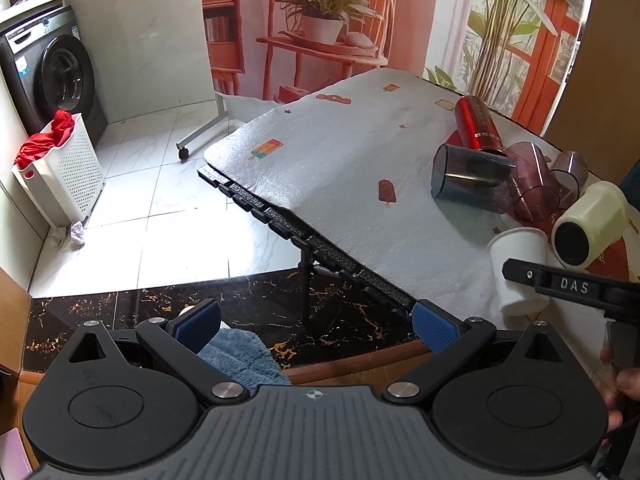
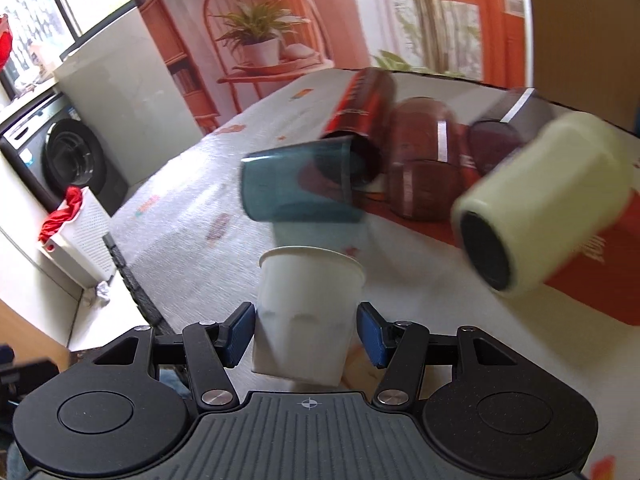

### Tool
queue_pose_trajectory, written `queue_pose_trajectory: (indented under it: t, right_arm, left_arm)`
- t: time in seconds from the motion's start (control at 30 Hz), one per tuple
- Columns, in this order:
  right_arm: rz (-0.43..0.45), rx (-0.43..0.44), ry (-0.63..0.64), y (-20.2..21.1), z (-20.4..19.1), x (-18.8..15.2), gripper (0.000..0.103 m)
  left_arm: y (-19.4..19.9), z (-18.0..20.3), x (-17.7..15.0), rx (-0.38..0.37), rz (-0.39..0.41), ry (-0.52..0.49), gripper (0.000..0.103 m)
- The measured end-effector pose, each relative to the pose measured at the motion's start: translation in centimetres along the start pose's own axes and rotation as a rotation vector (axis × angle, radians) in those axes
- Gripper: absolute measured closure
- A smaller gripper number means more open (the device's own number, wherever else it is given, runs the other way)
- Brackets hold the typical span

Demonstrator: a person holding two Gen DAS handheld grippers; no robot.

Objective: Flip cup upright
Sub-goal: 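Lift the white paper cup with the right gripper and rotate it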

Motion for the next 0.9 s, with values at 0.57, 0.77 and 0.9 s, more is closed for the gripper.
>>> queue_pose_trajectory:
  t: [0.57, 0.77, 0.9]
  right_arm:
    - [0.064, -0.171, -0.178, 7.9, 9.9, -7.4, 0.050]
    - [0.092, -0.172, -0.188, 8.5, 10.8, -7.9, 0.043]
    - [0.098, -0.166, -0.180, 9.2, 10.9, -8.2, 0.028]
  left_arm:
    - [-0.6, 10.9, -2.2, -0.117, -0.056, -0.156, 0.000]
    - [-1.8, 13.6, -3.3, -0.142, -0.103, -0.188, 0.000]
    - [-2.4, 14.6, -3.7, -0.158, -0.126, -0.181, 0.000]
Point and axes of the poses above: each gripper's, at about its wrist camera, not at the fingertips, and y roughly against the way its jaws point, z to its right, x to its top, the point moved 5 cm from there along -y, roughly the way its jaws point, and after that the axes turned 12 degrees about y, right-handed, at the moved point
